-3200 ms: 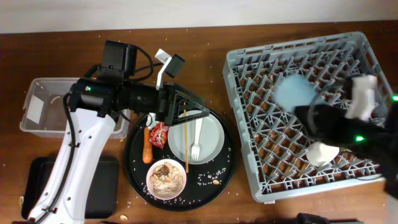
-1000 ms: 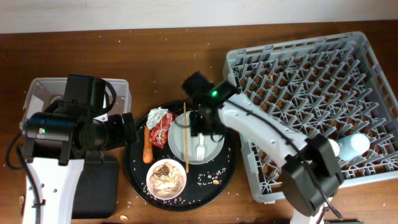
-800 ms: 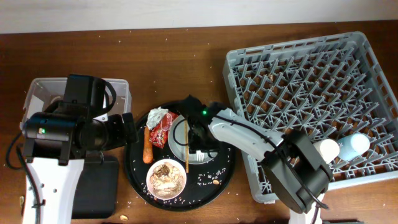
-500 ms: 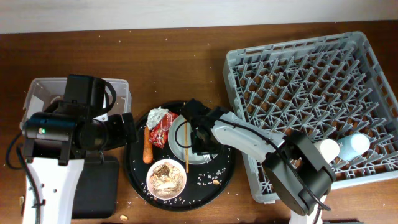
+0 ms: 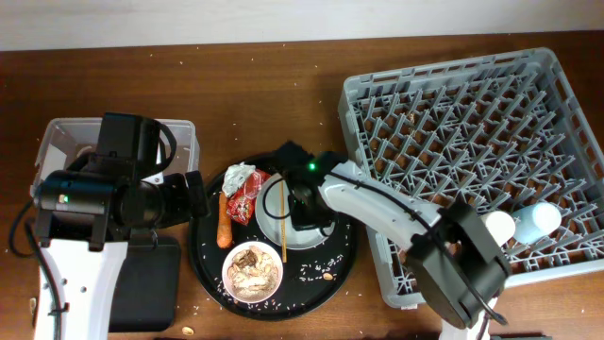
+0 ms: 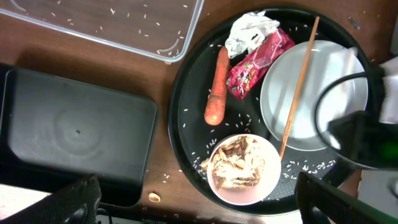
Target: Sort waste into correct bins and load items into the dishwasher rack
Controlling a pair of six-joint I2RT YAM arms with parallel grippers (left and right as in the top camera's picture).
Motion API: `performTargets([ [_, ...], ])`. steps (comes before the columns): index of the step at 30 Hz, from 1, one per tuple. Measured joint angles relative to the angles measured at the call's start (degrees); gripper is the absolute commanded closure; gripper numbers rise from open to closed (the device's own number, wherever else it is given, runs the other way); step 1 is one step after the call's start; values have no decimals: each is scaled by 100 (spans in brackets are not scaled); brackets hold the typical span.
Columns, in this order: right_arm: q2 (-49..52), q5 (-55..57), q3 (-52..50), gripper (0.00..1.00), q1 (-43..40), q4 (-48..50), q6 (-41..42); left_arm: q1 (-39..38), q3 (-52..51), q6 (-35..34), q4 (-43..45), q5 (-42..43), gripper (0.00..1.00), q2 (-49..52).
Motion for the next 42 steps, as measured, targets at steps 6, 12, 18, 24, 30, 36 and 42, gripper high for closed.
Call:
performTargets([
  [6, -1543, 133, 946, 96, -957, -791, -420, 0, 0, 0, 4, -2, 1, 0],
  [12, -1097, 328, 660, 93, -2308, -1200, -1904, 0, 0, 0, 7, 0, 1, 0],
  [18, -861, -168, 597, 58, -2175, -1156, -2763, 0, 0, 0, 4, 0, 1, 0],
  [24, -846, -540, 658, 54, -37, -278, -872, 0, 0, 0, 4, 0, 1, 0],
  [30, 629, -330, 614, 75, 350, 603, 402, 0, 0, 0, 4, 0, 1, 0],
  [36, 839, -247, 590, 96, 321, 367, 507, 0, 0, 0, 7, 0, 1, 0],
  [42, -1526, 205, 1115, 96, -1316, -437, -874, 0, 0, 0, 4, 0, 1, 0],
])
